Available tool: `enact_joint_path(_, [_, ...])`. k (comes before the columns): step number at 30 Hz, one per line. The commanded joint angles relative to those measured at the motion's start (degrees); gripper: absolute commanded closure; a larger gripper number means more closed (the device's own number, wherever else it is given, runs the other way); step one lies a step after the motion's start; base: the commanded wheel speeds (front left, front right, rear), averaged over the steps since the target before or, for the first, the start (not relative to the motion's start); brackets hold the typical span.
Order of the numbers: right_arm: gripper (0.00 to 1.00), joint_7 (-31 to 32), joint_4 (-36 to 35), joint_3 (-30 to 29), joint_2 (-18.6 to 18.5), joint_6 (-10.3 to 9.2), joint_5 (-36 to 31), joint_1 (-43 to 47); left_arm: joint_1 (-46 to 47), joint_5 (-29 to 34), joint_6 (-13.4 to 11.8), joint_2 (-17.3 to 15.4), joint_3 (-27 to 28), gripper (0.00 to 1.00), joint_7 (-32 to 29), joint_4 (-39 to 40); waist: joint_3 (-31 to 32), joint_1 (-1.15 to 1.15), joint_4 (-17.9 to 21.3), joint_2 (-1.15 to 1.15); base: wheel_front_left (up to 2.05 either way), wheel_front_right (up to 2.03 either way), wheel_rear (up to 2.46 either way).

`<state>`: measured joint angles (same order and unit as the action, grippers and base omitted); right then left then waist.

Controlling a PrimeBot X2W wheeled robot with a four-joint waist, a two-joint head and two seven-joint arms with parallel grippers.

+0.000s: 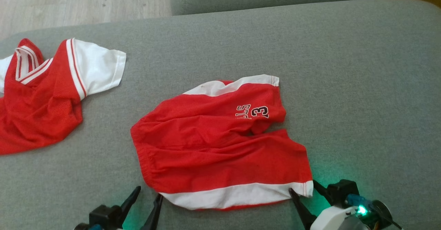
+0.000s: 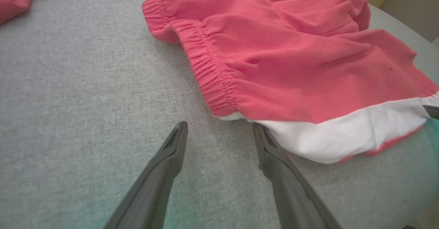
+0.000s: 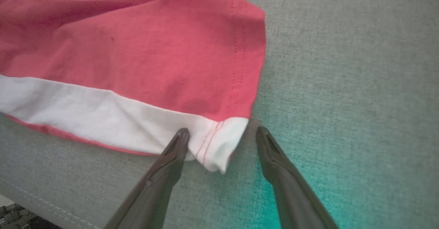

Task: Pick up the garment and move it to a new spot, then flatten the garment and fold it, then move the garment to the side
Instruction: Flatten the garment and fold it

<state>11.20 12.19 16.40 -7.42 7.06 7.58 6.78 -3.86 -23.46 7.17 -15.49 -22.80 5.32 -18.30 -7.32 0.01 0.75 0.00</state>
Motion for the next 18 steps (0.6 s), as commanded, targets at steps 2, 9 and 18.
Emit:
enact_joint_path(2, [0.0, 0.54, -2.08, 1.8, -0.79, 0.43, 0.74, -0.87, 2.69, -0.79, 0.31, -1.29, 1.16, 0.0, 0.94, 1.03, -0.3, -0.01, 0.16, 0.0, 0.0, 0.0, 0.0])
enact_joint_path(9, [0.0, 1.22, -2.72, 2.81, -1.22, 0.43, 2.32, -1.73, 4.39, -2.86, 0.31, -2.35, -2.19, 0.0, 0.83, 0.96, -0.96, -0.01, 0.41, 0.0, 0.0, 0.0, 0.0])
enact_joint_path(18, [0.0, 1.39, -2.82, 3.18, -2.09, 0.43, 3.88, -2.4, 5.66, -5.56, 0.31, -3.82, -4.85, 0.0, 1.19, 2.66, -1.03, -0.01, 0.85, 0.0, 0.0, 0.0, 0.0])
